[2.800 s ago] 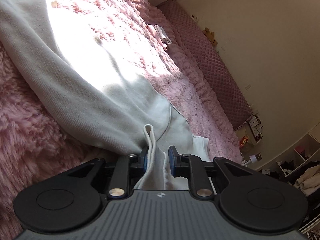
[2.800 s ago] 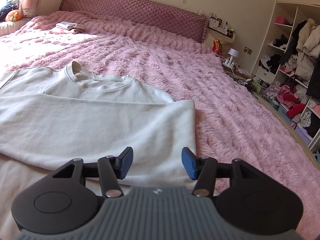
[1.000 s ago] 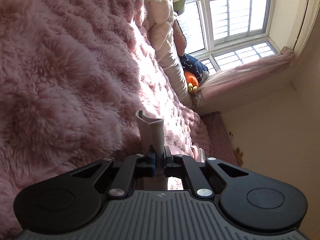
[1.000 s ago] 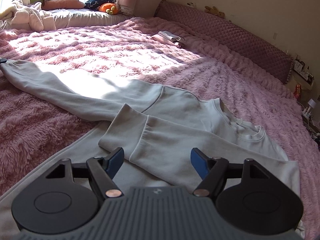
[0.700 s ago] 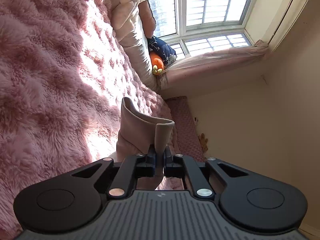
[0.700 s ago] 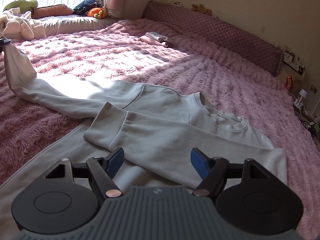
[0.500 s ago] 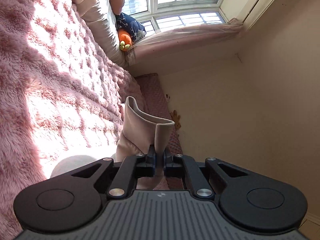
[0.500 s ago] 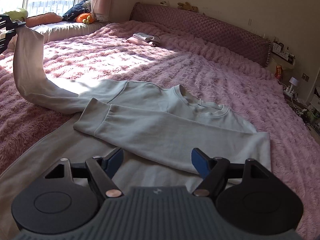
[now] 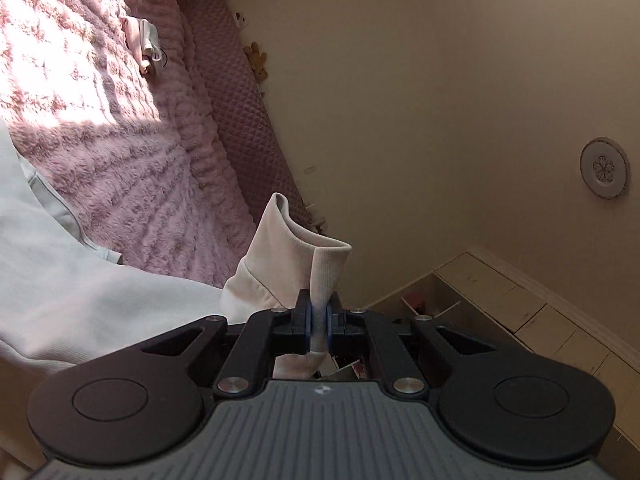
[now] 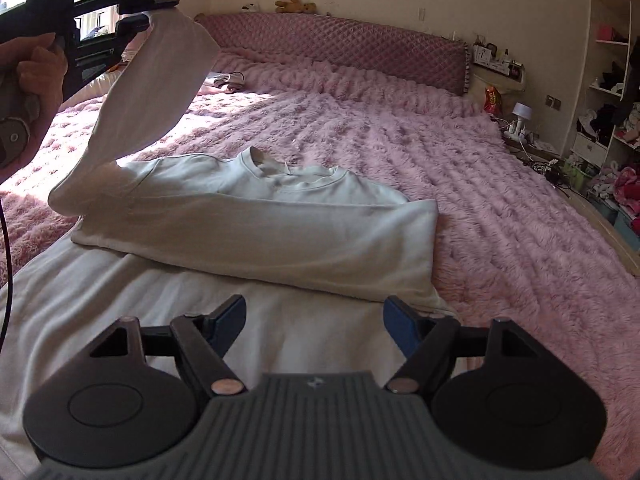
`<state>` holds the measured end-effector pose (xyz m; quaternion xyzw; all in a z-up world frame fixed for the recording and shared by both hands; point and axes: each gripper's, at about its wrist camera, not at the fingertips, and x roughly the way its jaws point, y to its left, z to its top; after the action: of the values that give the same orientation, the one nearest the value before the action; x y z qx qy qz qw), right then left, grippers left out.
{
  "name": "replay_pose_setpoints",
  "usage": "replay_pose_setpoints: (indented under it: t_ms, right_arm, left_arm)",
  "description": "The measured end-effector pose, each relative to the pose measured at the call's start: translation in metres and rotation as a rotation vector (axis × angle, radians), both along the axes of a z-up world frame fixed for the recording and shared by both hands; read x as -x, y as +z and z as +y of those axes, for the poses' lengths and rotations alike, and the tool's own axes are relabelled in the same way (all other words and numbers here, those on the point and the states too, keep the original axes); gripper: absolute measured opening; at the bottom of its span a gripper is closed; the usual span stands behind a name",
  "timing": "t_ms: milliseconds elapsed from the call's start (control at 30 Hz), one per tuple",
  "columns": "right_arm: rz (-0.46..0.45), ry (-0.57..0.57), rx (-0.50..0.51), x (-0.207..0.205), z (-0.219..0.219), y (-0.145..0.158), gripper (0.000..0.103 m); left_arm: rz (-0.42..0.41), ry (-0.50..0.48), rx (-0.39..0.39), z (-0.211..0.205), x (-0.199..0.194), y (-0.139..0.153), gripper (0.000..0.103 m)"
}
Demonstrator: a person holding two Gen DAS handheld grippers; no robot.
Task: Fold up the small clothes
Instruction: 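Fold the held sleeve across the body and release with the left gripper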
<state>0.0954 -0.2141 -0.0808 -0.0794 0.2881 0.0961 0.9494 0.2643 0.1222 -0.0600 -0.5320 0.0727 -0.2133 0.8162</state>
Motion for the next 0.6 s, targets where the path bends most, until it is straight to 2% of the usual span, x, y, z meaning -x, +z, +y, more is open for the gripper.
replay_pose_setpoints:
  t_ms: [67, 267, 300, 367, 400, 467, 533, 600]
  right_arm:
    - [0.002, -0.024, -0.004, 0.0, -0.016, -0.002, 0.071]
    - [0.041, -0.119, -0.021, -0.001, -0.064, -0.014, 0.071]
    - [0.055, -0.138, -0.027, -0.001, -0.073, -0.018, 0.071]
    - [0.076, -0.168, -0.041, -0.002, -0.085, -0.023, 0.071]
    - [0.085, -0.182, -0.049, -0.003, -0.091, -0.026, 0.071]
    - [0.094, -0.201, -0.067, -0.005, -0.098, -0.029, 0.071]
    - [0.089, -0.217, -0.104, -0.008, -0.106, -0.03, 0.071]
    - [0.078, -0.225, -0.161, -0.014, -0.111, -0.028, 0.072]
  left_arm:
    - [0.051, -0.052, -0.043, -0.035, -0.013, -0.021, 0.006]
    - [0.199, -0.19, -0.325, -0.136, -0.034, -0.082, 0.007]
    - [0.219, -0.206, -0.359, -0.144, -0.036, -0.089, 0.009]
    - [0.26, -0.25, -0.44, -0.161, -0.037, -0.099, 0.022]
    - [0.266, -0.271, -0.476, -0.168, -0.035, -0.101, 0.023]
    - [0.249, -0.304, -0.54, -0.172, -0.029, -0.093, 0.026]
    - [0.174, -0.341, -0.607, -0.175, -0.002, -0.07, 0.03]
    - [0.093, -0.343, -0.654, -0.162, 0.015, -0.049, 0.045]
